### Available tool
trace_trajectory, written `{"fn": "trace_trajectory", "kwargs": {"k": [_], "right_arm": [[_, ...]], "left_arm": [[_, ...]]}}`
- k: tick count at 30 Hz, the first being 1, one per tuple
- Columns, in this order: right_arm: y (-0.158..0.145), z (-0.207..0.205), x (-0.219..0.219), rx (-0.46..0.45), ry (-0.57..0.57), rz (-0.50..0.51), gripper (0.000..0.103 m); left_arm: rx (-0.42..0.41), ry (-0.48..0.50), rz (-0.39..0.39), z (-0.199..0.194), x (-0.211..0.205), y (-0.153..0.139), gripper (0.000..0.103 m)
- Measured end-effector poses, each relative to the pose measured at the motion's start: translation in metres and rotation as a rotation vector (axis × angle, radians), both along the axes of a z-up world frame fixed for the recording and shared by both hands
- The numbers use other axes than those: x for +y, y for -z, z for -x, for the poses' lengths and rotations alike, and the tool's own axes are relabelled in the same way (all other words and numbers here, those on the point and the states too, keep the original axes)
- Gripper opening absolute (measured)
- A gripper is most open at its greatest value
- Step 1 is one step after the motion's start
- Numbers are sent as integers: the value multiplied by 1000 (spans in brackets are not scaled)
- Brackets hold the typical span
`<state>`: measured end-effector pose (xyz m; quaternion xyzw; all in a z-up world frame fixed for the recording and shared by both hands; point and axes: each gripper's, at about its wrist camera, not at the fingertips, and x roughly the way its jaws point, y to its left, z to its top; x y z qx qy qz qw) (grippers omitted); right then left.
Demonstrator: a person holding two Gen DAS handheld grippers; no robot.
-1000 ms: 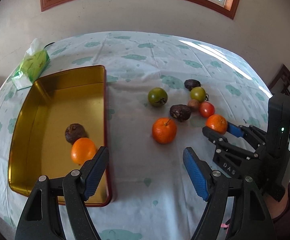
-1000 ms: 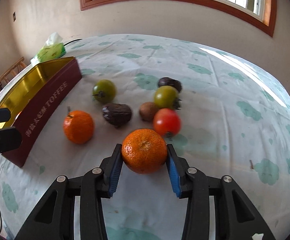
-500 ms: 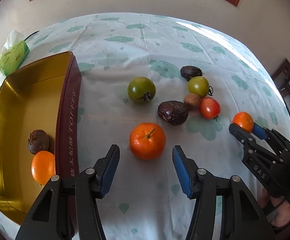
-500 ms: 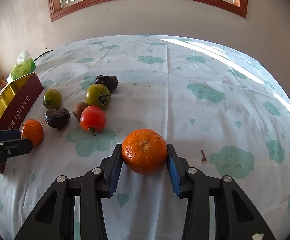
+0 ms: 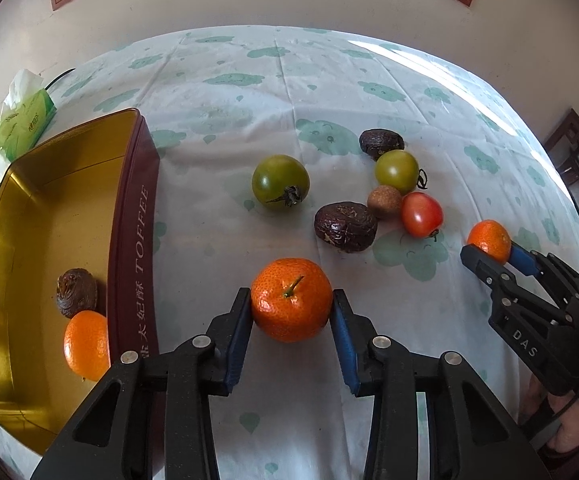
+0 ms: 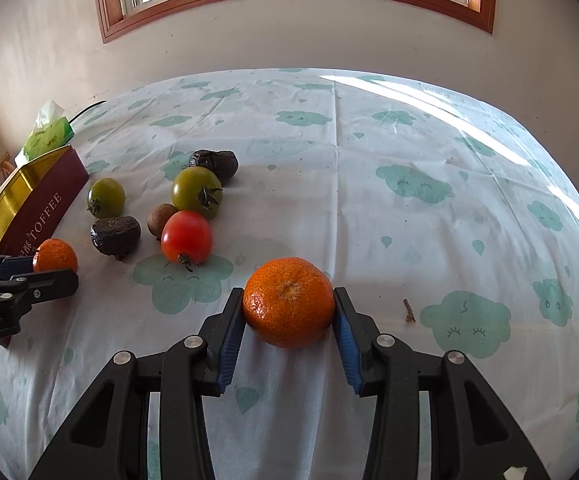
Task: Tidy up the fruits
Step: 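Lower the tangerine into the tin tray with the left tool and open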
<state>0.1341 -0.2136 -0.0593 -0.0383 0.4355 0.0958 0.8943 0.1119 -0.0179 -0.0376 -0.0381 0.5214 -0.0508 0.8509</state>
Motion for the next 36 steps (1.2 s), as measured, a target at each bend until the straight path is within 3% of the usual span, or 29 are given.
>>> {"fn": "trace_trajectory", "kwargs": {"k": [6, 15, 26, 36], "right_arm": [[1, 1, 2, -1, 0, 14, 40], [1, 0, 3, 0, 0, 23, 40], [1, 0, 3, 0, 0, 24, 40], [1, 0, 3, 0, 1, 24, 40]], "left_arm": [[-47, -26, 17, 13, 16, -28, 40], [-109, -133, -29, 32, 77, -56, 40], [-32, -272, -70, 48, 143, -26, 40], [37, -298, -77, 53, 161, 3, 40]]}}
